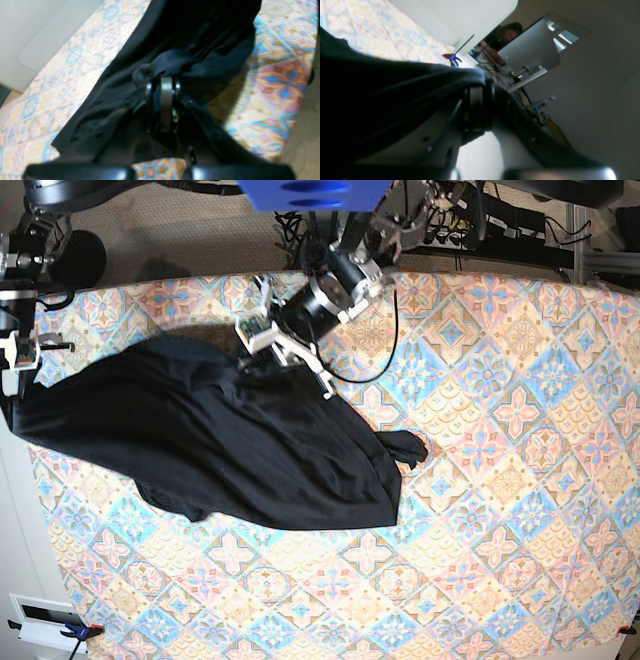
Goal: Layout the t-shirt on the table in an organized manner, then fold the t-shirt properly
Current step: 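Swing the left gripper with the held fabric toward the right gripper, then raise the shirt with both grippers, holding it stretched between them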
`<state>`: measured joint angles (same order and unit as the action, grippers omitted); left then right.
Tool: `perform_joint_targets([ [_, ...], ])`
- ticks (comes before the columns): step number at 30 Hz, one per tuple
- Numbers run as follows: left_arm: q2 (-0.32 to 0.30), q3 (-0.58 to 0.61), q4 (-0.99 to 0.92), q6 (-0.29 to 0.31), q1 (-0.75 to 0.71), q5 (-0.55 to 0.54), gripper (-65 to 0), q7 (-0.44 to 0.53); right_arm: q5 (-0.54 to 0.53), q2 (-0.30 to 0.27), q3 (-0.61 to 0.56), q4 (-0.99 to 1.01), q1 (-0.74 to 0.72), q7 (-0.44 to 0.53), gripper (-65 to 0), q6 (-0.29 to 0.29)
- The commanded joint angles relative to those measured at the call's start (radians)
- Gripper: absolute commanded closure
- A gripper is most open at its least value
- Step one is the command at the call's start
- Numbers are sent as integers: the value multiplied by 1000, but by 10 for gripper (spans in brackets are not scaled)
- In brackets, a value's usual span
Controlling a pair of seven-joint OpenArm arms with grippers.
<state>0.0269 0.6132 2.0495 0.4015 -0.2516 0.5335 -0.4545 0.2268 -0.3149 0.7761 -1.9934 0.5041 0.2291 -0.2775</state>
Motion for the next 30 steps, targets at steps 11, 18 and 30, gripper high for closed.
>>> perform_joint_targets([
  [11, 40, 132, 21, -287, -19, 346, 0, 214, -117, -54, 131, -20, -22, 48, 0, 24],
  [18, 52, 52, 21, -372, 100, 371, 0, 214, -215, -66, 108, -25, -129, 46, 0, 24],
  [30, 54, -293, 21, -388, 315, 201, 0, 392, -217, -66, -180, -25, -431, -79, 0, 24],
])
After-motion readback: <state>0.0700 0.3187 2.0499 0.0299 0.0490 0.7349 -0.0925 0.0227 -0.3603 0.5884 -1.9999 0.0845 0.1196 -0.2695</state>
